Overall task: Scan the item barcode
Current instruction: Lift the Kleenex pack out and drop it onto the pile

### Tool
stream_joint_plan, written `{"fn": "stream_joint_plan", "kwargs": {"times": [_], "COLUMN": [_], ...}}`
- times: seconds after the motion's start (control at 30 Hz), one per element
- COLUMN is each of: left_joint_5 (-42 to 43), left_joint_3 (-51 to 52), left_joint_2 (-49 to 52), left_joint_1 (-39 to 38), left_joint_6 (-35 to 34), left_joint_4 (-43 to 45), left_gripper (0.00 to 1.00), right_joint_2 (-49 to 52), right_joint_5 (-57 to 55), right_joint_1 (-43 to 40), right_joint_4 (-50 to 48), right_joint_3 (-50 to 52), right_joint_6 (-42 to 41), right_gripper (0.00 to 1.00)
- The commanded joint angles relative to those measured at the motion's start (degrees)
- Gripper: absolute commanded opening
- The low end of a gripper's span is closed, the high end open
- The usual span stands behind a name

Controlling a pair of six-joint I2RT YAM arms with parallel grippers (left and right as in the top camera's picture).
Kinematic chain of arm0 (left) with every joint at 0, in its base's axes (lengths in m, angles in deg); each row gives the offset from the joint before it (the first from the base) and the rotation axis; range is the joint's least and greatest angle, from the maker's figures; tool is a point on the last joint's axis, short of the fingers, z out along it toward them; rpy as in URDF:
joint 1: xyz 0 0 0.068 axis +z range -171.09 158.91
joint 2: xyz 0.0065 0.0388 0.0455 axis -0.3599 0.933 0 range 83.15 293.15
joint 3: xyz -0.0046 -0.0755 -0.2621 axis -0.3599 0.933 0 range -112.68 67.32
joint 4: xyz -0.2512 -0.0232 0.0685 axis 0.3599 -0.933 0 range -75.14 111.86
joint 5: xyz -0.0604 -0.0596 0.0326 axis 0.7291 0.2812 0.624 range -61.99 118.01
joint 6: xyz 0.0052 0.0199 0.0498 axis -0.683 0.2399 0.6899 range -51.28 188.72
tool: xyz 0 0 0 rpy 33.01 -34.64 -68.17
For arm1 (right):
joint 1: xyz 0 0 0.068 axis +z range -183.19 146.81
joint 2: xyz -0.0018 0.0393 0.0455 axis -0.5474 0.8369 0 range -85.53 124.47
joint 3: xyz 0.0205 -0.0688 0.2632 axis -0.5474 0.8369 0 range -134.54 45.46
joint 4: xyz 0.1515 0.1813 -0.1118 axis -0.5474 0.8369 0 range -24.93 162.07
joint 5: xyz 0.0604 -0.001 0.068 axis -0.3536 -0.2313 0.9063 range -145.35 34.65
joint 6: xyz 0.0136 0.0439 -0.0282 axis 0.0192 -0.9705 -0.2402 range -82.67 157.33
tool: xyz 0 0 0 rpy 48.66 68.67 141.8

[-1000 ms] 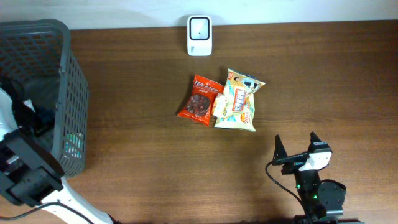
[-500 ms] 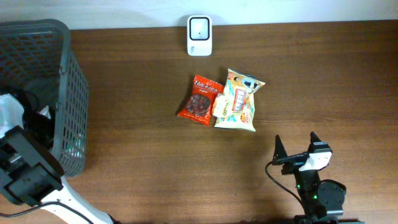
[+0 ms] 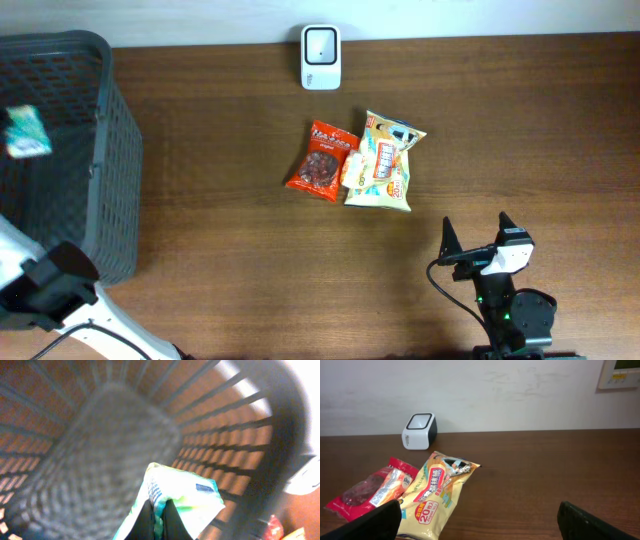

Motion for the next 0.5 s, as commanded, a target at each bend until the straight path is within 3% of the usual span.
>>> {"fn": "stream_joint_plan", "kwargs": {"times": [0.0,0.07,0.17,0.33,0.43,0.47], "left_joint_5": [13.1,21.9,22.8,4.7,-2.0,-2.2], "left_joint_3": [-11.7,-12.7,-12.5,-1.5,8.3,14.7], "left_joint_2": [-3.2,-6.2,-6.7,-5.1,-3.4,-1.7], "left_joint_1": [-2.2,-8.4,-19.1,-45.8,-56.0,-61.0], "left_joint_6": [-3.3,-3.3,-2.2,-2.2,-2.2,-2.3], "left_joint_4": [-0.2,-0.2,-0.2,0.6,5.7,11.5], "left_gripper": [0.00,0.00,0.00,0.00,0.00,0.00], "right_joint_2": [-0.3,-0.3,-0.3,-0.3,-0.3,-0.3], "right_joint_5": [0.3,0.3,0.3,0.3,0.3,0.3], "right_joint_1": [0.5,0.5,0.5,0.5,0.5,0.5], "right_joint_4": [0.0,0.0,0.0,0.0,0.0,0.0], "right_joint_3": [0.5,0.5,0.5,0.5,0.5,0.5], "right_joint_6": [0.4,0.4,0.4,0.4,0.4,0.4], "right_gripper": [0.99,0.98,0.98,0.98,0.98,0.99]}}
